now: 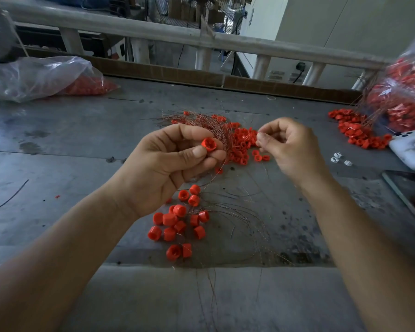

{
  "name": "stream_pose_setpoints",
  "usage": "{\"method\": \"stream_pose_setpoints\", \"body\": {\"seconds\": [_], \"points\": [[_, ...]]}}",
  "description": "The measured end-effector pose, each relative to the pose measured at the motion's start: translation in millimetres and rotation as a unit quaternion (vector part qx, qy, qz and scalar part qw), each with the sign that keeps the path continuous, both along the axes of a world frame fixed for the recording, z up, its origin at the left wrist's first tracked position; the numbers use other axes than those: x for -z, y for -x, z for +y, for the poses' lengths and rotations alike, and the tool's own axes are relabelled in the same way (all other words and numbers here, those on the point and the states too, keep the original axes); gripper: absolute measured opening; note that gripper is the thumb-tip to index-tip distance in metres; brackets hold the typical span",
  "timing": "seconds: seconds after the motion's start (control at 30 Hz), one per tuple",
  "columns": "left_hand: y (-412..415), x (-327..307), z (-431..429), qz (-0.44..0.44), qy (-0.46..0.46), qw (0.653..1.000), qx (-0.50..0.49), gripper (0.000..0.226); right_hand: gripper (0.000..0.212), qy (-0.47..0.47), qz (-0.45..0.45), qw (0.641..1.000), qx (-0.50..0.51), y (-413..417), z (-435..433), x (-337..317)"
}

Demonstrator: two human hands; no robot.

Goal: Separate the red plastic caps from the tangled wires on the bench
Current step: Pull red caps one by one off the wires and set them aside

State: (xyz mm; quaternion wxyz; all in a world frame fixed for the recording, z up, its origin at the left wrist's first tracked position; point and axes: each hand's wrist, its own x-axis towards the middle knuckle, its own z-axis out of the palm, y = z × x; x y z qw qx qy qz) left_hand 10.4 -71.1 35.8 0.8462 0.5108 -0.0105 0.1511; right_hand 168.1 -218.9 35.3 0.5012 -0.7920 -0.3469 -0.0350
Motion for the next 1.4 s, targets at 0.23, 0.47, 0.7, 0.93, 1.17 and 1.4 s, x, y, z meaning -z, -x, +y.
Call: {"method": "stream_pose_setpoints", "body": {"seconds": [0.23, 0.47, 0.7, 0.93, 1.17, 1.4], "points": [[1, -3, -2, 0.002, 0.015, 1.0, -0.01, 0.022, 0.012, 0.198, -0.081, 0.976, 0.037, -18, 3, 28], [2, -4, -2, 0.005, 0.019, 1.0, -0.009, 0.021, 0.02, 0.231, -0.123, 0.965, 0.036, -19, 16, 45], [1, -3, -1, 0.01, 0.011, 1.0, -0.005, 0.021, 0.008, 0.17, -0.073, 0.982, 0.041, -21, 8, 36], [0, -2, -4, 0.058, -0.019, 0.998, -0.028, 0.02, 0.019, -0.077, 0.165, 0.972, -0.148, 9, 2, -6], [1, -3, -5, 0.083, -0.046, 0.994, -0.062, 0.022, 0.02, -0.075, 0.117, 0.964, -0.227, 43, 9, -12], [0, -4, -6, 0.088, -0.069, 0.991, -0.073, 0.022, 0.017, -0.072, 0.105, 0.964, -0.233, 47, 12, -10]]}}
